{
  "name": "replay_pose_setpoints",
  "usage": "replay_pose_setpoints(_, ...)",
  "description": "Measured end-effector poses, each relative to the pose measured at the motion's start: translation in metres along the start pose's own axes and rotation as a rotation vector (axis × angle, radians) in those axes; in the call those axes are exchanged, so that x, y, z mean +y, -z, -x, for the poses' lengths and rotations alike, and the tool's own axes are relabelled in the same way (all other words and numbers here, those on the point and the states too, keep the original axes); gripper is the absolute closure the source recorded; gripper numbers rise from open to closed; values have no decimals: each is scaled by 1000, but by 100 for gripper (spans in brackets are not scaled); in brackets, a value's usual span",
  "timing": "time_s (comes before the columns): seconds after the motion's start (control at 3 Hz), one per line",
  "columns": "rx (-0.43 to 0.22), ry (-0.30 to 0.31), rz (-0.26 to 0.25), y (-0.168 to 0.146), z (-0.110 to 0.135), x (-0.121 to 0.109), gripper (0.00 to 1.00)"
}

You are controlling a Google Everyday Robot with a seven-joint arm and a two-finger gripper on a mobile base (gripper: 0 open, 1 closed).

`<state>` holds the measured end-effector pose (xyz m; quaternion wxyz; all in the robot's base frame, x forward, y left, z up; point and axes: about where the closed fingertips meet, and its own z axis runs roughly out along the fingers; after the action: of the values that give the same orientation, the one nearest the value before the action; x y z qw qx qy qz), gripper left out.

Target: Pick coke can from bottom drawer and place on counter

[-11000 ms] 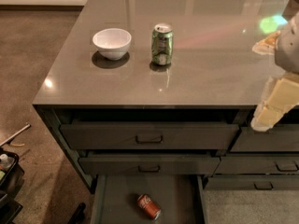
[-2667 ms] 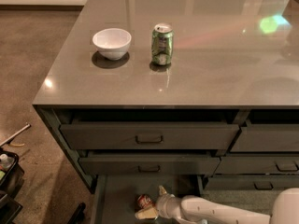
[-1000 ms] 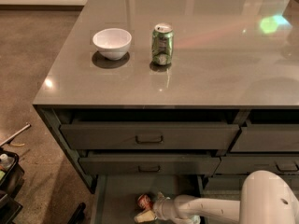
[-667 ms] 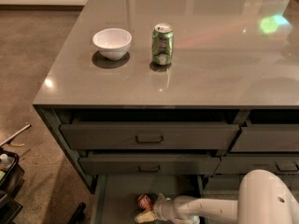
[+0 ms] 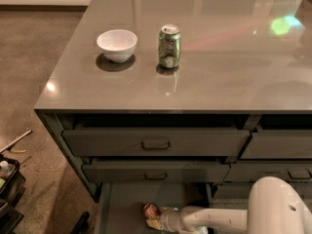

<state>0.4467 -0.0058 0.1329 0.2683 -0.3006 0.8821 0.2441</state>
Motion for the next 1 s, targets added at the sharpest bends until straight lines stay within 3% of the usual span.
replay_pose_setpoints(0.67, 0, 0, 0, 0, 0, 0, 89)
replay_pose_setpoints(1.0, -13, 18, 54, 13, 7, -1, 100)
